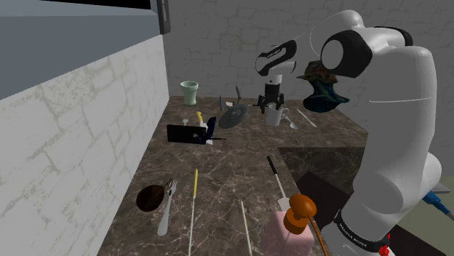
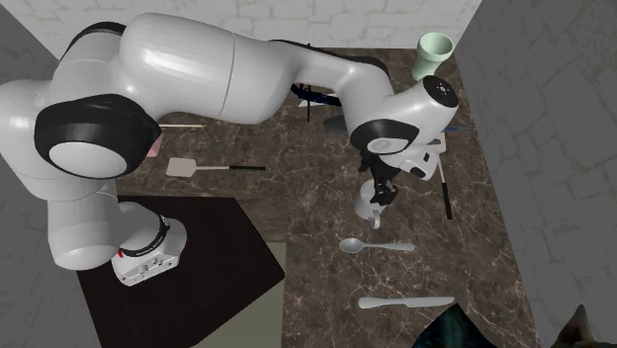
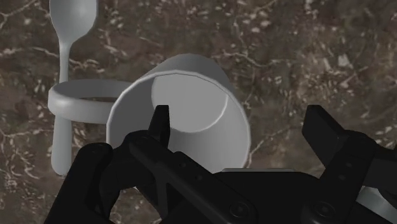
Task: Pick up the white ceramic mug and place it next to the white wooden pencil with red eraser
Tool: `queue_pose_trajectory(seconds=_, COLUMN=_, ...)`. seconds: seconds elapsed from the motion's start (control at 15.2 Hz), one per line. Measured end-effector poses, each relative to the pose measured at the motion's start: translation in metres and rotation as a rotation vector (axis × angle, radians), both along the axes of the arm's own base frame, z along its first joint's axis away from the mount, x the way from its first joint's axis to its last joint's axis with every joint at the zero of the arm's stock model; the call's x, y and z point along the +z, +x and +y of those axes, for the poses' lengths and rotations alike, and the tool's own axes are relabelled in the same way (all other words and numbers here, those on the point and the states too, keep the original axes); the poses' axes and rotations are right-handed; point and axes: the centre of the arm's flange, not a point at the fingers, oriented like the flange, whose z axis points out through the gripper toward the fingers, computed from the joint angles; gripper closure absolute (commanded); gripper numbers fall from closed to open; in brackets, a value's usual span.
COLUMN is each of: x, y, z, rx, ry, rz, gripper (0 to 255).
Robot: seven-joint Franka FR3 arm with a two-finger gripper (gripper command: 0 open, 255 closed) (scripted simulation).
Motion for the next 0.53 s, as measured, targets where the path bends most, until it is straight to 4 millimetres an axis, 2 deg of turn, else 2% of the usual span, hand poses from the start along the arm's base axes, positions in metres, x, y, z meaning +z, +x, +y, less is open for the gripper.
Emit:
queue_pose_trajectory(seconds=0.4, x=-0.0031, y=-0.0008, z=0.0009, rx=0.000, ry=0.000, rz=0.000, gripper=0)
queue_pose_trajectory(seconds=0.46, x=-0.0031, y=-0.0008, z=0.0009, rx=0.000, ry=0.000, rz=0.000, gripper=255)
queue_pose_trajectory(seconds=0.53, x=-0.0031, y=-0.0008, z=0.0009, rx=0.000, ry=0.000, rz=-0.001, gripper=255)
